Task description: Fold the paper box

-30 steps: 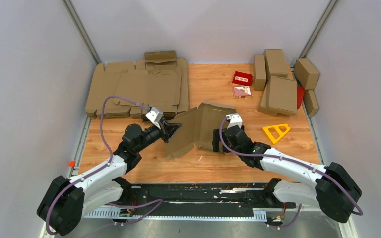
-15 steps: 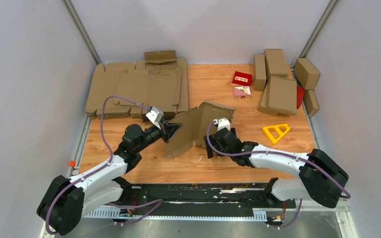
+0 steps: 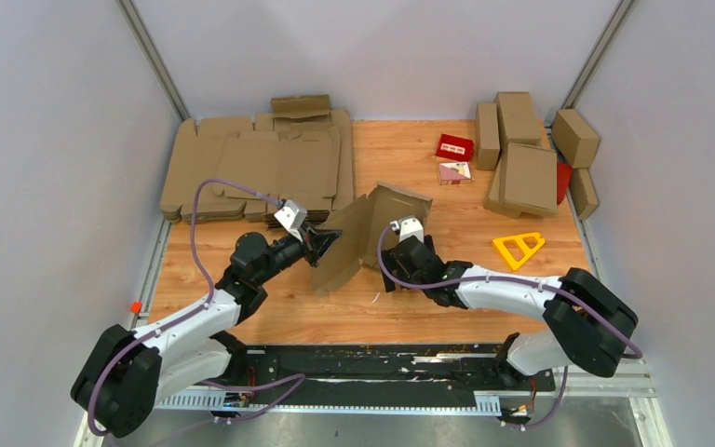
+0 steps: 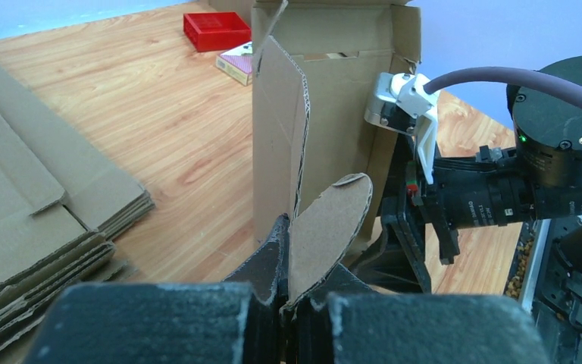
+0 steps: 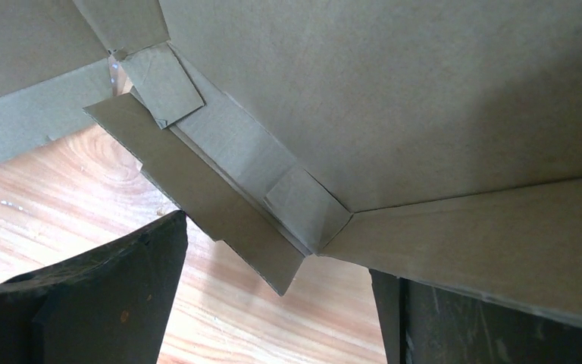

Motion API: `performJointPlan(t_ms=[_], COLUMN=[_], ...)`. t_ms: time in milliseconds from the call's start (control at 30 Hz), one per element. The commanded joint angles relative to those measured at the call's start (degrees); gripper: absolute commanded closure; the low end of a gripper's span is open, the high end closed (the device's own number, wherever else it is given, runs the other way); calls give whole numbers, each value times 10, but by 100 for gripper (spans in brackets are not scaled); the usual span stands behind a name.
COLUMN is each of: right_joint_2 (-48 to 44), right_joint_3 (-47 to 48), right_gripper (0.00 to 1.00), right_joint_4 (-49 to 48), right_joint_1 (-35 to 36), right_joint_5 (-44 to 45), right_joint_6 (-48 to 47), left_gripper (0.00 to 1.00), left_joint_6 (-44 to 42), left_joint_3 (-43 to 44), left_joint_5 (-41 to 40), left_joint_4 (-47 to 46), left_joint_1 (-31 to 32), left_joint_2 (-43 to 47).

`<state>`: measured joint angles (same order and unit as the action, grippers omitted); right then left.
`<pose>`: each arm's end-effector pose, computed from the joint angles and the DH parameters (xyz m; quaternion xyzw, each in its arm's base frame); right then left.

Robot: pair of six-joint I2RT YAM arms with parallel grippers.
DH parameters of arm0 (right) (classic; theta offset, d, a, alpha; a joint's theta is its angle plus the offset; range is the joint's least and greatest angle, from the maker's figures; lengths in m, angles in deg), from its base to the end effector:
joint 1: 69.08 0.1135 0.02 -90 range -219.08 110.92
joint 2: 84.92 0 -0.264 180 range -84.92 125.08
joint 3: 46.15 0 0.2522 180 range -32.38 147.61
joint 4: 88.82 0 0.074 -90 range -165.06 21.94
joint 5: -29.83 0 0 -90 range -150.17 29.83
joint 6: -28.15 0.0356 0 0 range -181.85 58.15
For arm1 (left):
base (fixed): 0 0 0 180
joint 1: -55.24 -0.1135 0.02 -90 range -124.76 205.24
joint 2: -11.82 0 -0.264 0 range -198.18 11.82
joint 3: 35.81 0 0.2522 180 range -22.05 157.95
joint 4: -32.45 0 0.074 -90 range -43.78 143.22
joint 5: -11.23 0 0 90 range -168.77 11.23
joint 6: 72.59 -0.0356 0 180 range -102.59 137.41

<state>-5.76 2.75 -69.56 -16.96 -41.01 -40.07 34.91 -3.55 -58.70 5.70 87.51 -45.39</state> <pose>0.1677 0.1965 0.1638 -0.1865 0.9080 0.0803 0.3665 0.1736 -0.1241 0.2324 0.2122 0.6635 -0.4076 0.5905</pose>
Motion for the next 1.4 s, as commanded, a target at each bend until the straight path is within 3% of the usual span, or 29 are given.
performJointPlan(t_ms=[0, 300, 667, 967, 1100, 1367], right_joint_2=[15, 42, 97, 128, 125, 135], right_joint_3=[37, 49, 67, 69, 60, 70], right_gripper=[17, 40, 53, 54, 43, 42], right_joint_4=[-50, -63, -81, -70, -92, -89], right_joint_1=[8, 6, 1, -11, -32, -60], right_joint_5=[41, 100, 151, 172, 135, 105], right_joint_6=[-9, 15, 56, 96, 94, 95], left_gripper=[97, 97, 96, 96, 96, 96], left_joint_6=[0, -3, -6, -9, -9, -11], left_joint_3=[15, 16, 16, 14, 15, 15], left_joint_5=[25, 22, 24, 25, 24, 25], left_joint_4=[-5, -1, -4, -2, -2, 1], left_joint_1=[9, 10, 13, 15, 16, 16], left_joint_2=[-9, -10, -12, -17, -18, -17])
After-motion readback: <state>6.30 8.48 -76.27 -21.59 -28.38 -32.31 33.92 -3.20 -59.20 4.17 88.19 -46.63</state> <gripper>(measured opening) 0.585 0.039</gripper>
